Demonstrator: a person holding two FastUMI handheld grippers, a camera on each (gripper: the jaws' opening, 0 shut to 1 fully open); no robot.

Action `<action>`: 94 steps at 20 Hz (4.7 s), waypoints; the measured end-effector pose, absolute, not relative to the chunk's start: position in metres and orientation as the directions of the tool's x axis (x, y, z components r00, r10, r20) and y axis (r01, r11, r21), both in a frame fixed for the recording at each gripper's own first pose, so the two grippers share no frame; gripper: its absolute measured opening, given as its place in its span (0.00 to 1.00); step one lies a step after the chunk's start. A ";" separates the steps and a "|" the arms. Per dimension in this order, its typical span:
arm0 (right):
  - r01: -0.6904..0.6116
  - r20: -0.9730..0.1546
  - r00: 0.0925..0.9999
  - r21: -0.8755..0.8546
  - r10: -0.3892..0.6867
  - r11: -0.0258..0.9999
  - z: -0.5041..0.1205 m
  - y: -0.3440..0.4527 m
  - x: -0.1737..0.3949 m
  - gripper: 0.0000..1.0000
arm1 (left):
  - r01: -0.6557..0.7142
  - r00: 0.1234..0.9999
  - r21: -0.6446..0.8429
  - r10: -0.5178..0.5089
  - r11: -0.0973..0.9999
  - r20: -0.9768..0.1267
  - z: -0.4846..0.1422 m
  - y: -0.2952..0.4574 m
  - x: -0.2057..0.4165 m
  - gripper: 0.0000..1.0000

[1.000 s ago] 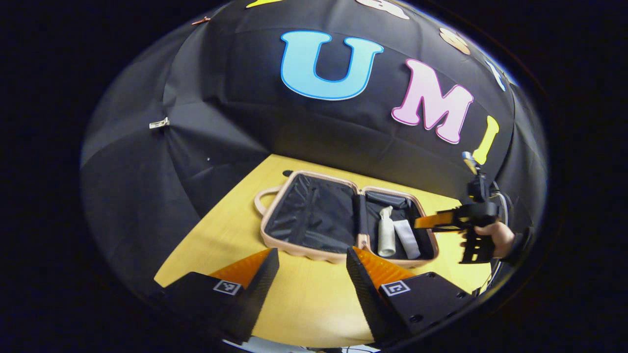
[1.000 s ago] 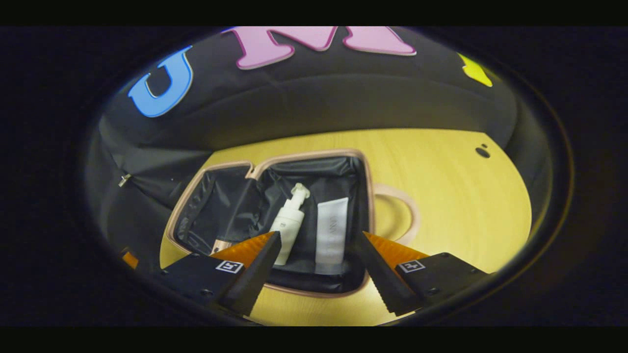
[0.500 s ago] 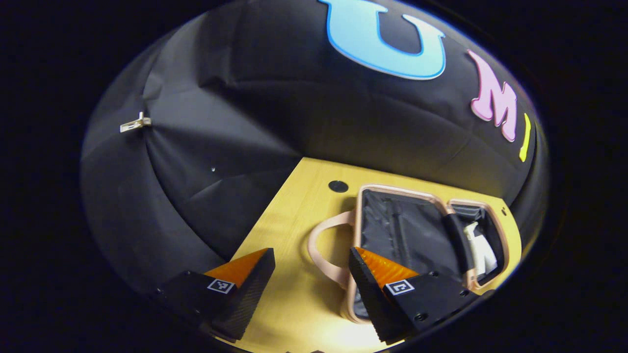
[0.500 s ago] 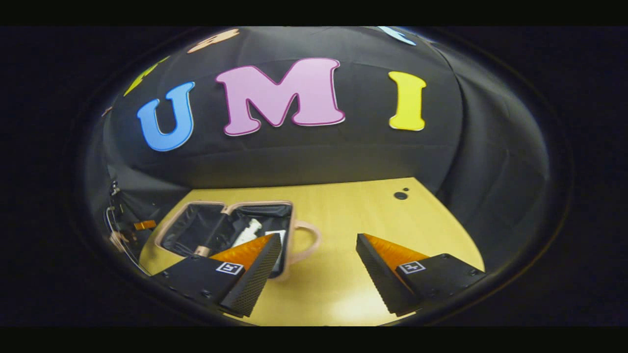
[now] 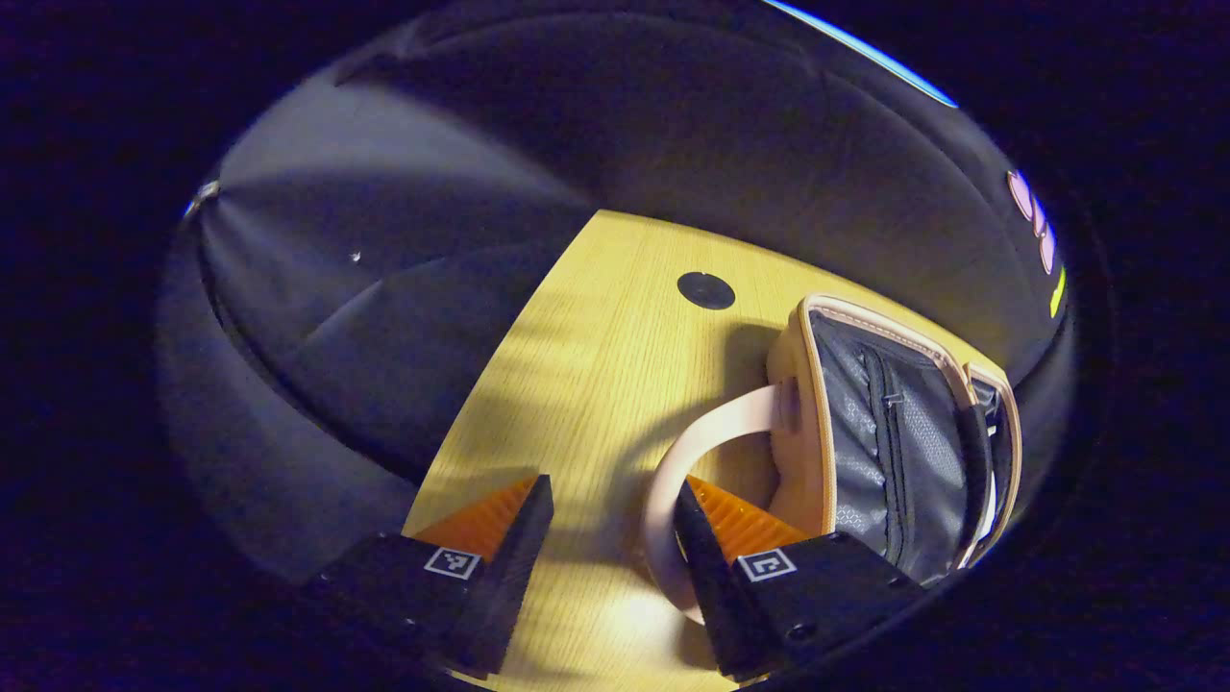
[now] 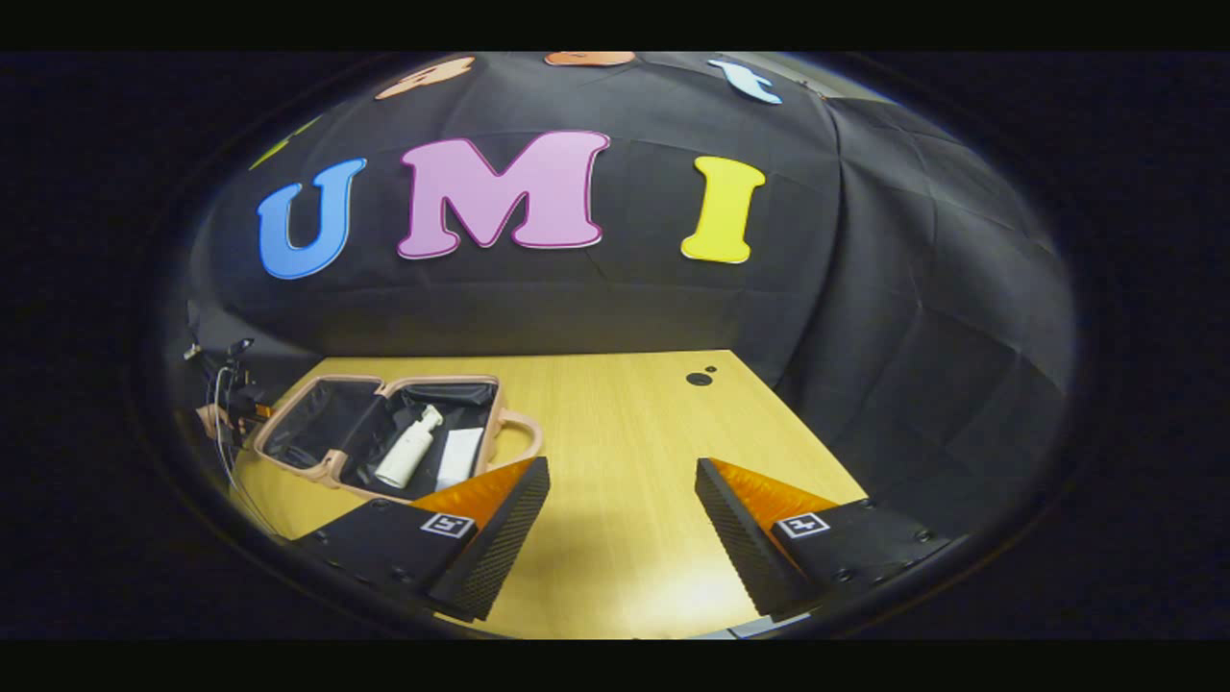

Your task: First open the suitcase, pack the skin care products into it, and then close the suitcase.

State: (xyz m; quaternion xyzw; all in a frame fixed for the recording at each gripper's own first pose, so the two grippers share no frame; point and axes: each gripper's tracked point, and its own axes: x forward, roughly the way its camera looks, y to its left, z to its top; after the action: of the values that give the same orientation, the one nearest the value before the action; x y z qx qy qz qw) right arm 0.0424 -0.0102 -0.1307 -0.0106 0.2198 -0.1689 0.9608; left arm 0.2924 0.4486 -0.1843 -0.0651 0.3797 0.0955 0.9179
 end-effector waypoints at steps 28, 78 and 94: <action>0.165 -0.385 0.906 -0.068 -0.178 0.984 -0.121 -0.054 0.039 0.97 | -0.121 0.964 0.127 0.147 0.984 -0.220 0.130 0.177 0.231 0.06; -0.042 -0.117 0.992 -0.022 0.039 0.999 -0.014 -0.023 -0.044 0.98 | -0.007 0.986 -0.062 0.017 0.998 0.163 0.152 -0.051 -0.058 0.96; -0.033 -0.133 0.991 -0.013 0.031 0.999 -0.023 -0.016 -0.051 0.97 | -0.006 0.995 -0.106 0.016 0.994 0.095 0.131 -0.040 -0.058 0.96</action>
State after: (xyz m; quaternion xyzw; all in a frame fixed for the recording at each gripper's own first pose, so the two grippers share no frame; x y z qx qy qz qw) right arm -0.0515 -0.0158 -0.0228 -0.0076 0.0665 0.0161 0.9976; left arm -0.0575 -0.0401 0.1313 -0.0529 -0.0481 0.0054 0.9974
